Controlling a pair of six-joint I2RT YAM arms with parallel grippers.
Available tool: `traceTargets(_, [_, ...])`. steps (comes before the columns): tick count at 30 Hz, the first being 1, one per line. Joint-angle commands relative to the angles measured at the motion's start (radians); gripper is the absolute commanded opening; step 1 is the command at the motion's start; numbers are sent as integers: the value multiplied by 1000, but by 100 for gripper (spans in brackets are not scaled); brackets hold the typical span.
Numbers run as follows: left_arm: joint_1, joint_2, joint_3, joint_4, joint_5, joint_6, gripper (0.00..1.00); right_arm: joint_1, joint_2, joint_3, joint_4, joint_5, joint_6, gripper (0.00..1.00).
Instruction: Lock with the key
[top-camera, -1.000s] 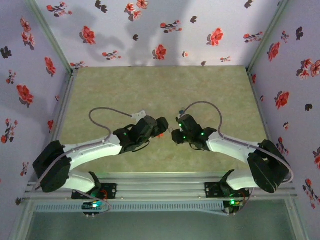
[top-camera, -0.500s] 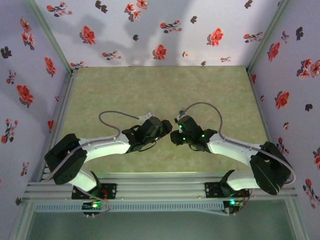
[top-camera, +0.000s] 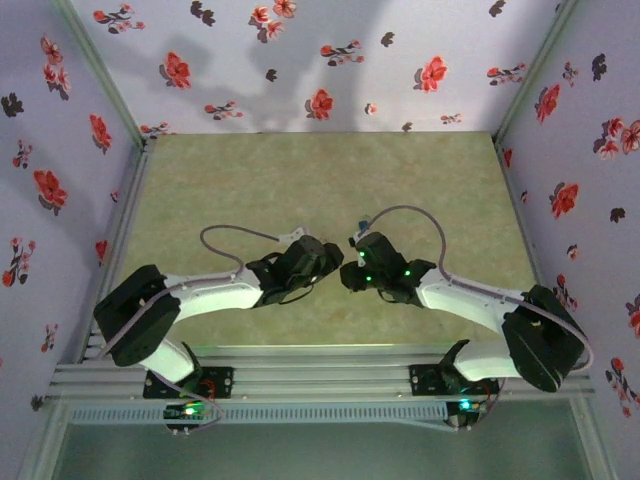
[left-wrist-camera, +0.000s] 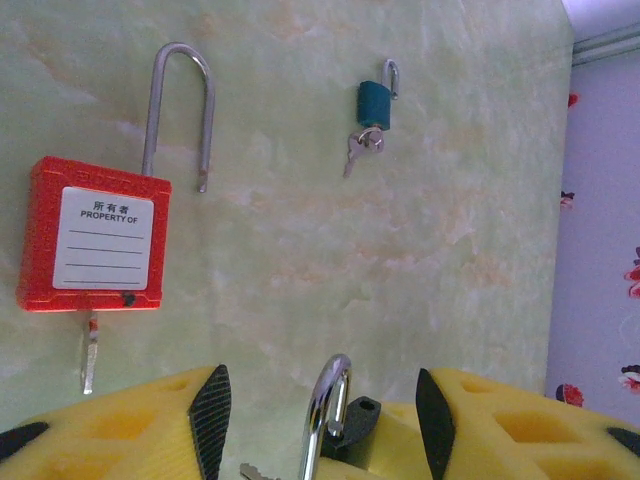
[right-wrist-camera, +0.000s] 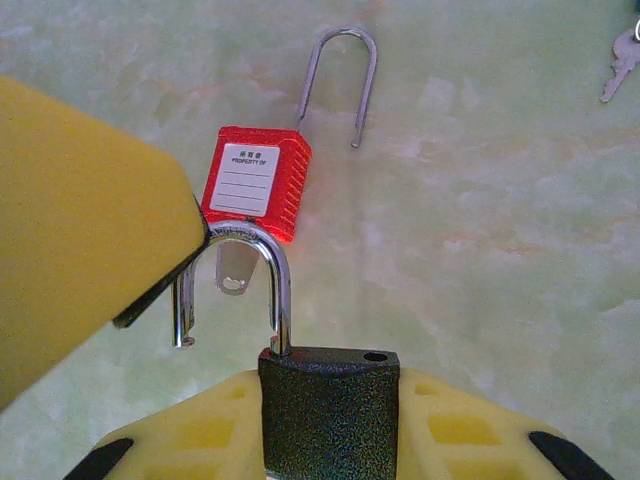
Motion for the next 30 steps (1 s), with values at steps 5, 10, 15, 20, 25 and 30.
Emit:
traceTargets(5, [-7,14,-10,35,8,-11,45,10,-50,-19,51,-22,-15,27])
traceTargets(10, [-6,17,-11,39,8,-16,39,11,-55,-23,58,-35,-15,27])
traceTargets(15, [-6,16,-12,46,9,-19,35,12,-58,-28,65,-47,-15,26])
traceTargets(20, [-6,13,-14,46,10,-16,31,15,-61,-31,71,-52,-15,26])
traceTargets(25, [-6,10,-23,46,10,-18,28,14,-70,-36,76,-50,-13,26])
traceTargets(30, [-4,7,-35,53,9,-21,25,15,-76,-37,78,-50,-12,26])
